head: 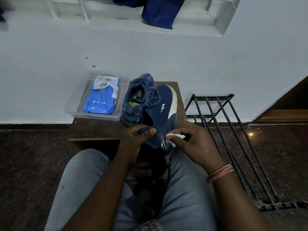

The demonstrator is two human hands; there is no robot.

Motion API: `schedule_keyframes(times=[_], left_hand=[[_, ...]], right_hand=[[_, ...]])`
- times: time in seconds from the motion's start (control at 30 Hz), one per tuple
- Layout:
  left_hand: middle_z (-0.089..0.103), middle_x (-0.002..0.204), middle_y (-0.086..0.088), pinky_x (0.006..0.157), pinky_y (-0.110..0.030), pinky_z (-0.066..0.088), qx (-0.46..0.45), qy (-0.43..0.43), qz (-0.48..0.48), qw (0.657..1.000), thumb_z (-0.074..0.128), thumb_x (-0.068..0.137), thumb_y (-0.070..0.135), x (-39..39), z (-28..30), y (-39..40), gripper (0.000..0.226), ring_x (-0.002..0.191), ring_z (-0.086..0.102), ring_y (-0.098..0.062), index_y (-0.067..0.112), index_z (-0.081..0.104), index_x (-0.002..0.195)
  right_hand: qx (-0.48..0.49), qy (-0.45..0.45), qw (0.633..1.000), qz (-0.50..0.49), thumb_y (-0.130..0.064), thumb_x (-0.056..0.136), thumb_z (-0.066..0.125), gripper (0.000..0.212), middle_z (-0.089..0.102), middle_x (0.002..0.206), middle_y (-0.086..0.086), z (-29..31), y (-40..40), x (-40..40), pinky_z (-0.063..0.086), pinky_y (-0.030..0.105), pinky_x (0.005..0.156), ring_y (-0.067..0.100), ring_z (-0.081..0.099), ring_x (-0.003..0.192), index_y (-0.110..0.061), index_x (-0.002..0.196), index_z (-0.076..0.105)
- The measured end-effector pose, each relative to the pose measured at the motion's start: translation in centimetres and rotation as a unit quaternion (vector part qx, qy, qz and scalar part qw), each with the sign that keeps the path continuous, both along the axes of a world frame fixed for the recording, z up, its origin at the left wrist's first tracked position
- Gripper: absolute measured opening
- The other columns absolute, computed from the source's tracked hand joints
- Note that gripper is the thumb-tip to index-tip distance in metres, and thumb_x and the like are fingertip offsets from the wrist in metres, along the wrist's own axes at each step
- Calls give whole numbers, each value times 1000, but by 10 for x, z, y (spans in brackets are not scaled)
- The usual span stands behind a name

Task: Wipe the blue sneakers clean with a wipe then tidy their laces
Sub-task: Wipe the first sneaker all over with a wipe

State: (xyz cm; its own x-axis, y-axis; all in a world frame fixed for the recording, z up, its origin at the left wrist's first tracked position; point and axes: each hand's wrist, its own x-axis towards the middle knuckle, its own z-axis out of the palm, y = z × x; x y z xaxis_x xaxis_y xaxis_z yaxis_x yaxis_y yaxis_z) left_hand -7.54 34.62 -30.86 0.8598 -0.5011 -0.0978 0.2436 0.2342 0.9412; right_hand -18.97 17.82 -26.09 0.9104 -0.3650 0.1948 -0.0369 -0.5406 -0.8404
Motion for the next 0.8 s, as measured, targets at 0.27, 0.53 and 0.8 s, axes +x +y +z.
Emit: schedule_keyframes(times=[0.27,0.53,0.8], left_hand=[[76,92,-23,78,-43,60,1,-3,42,999,86,73,36,0,21,-14,37,83,74,-36,5,78,92],[78,99,-18,89,-49,60,-4,35,25,999,79,85,18,3,45,-29,20,94,76,-37,5,79,100],[79,91,-12,73,-36,61,20,28,27,999,79,87,14,8,53,-29,11,82,77,-25,6,79,94]], right_hand=[[28,-55,998,-19,-11,86,79,8,70,87,-14,12,7,5,49,14,72,5,67,86,-18,89,80],[-33,-96,988,-116,-19,89,77,4,66,90,-9,18,7,13,52,23,78,8,66,89,-19,92,79],[-26,-76,997,-9,-9,89,75,12,66,91,-11,24,1,10,48,21,83,12,64,95,-20,90,79]])
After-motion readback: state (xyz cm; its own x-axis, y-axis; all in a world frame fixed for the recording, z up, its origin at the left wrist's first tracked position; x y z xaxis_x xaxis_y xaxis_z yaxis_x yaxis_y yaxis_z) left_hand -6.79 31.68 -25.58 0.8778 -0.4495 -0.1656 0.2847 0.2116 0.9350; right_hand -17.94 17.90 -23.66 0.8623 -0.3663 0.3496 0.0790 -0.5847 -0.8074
